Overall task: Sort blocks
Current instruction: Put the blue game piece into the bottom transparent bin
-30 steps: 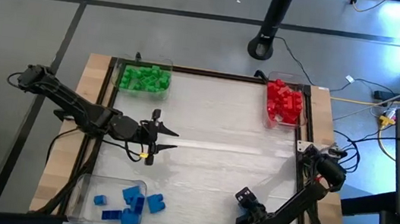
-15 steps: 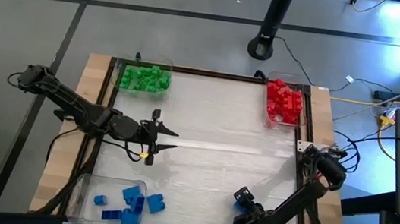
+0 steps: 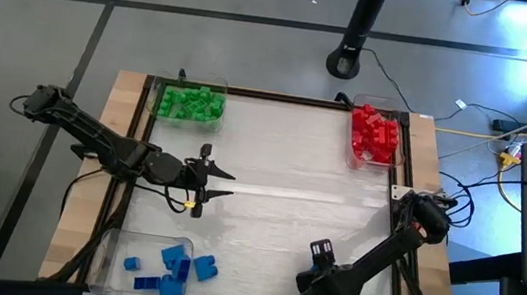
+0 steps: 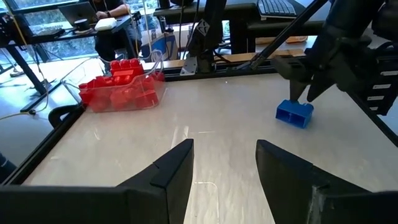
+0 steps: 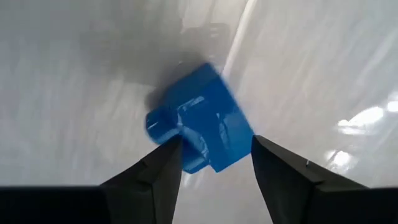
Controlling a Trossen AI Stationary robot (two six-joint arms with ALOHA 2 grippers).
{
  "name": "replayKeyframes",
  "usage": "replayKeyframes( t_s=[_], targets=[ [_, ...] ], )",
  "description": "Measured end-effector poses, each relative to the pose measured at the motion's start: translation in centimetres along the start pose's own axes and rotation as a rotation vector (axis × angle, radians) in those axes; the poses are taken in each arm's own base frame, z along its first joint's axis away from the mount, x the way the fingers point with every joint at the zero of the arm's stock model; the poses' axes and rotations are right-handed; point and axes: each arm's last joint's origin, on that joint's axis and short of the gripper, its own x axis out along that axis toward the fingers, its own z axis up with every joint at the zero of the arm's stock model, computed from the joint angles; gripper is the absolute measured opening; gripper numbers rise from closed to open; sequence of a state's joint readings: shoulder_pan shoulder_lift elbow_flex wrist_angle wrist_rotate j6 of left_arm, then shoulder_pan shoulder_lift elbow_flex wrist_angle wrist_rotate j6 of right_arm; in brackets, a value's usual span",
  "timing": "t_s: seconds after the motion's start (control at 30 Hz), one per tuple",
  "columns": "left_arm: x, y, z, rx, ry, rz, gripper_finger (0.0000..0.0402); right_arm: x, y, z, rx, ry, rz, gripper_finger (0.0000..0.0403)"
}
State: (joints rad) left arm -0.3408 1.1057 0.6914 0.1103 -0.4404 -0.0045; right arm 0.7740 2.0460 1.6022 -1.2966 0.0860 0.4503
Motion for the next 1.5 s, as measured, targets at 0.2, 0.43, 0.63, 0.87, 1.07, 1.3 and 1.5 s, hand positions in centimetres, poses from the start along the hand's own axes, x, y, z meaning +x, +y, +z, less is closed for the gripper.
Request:
replayKeyframes(
  t_s=[0.2, 0.43, 0.63, 0.87, 1.07, 1.3, 1.5],
  targets=[
    [0.0, 0.0, -0.1, -0.002, 0.006, 0.0, 0.0164, 0.0, 0.2, -0.2, 0.138, 0.036, 0.041, 0.0204],
    [0.0, 0.0, -0.1, -0.002, 0.005, 0.0, 0.0164, 0.1, -1.2, 0.4, 0.13, 0.044, 0.049, 0.029],
    [0.0, 0.0, -0.1, 0.002, 0.013, -0.001, 0.0164, 0.1, -1.6, 0.6, -0.071, 0.031, 0.043, 0.0362],
    [0.0, 0.0, -0.2, 0.0, 0.023, -0.01, 0.0164, 1.3, -0.4, -0.6, -0.308, 0.062, -0.015, 0.0382],
    [0.0, -0.1, -0.2, -0.004, 0.019, -0.019, 0.0164, 3.0, -0.2, -0.8, -0.369, 0.054, -0.028, 0.0382],
    [0.0, -0.1, -0.2, -0.001, 0.018, -0.019, 0.0164, 4.7, -0.1, -0.7, -0.431, -0.003, -0.03, 0.0382],
    [0.0, -0.1, -0.2, 0.002, 0.018, -0.019, 0.0164, 4.9, -0.1, -0.8, -0.428, 0.0, -0.02, 0.0353]
  ],
)
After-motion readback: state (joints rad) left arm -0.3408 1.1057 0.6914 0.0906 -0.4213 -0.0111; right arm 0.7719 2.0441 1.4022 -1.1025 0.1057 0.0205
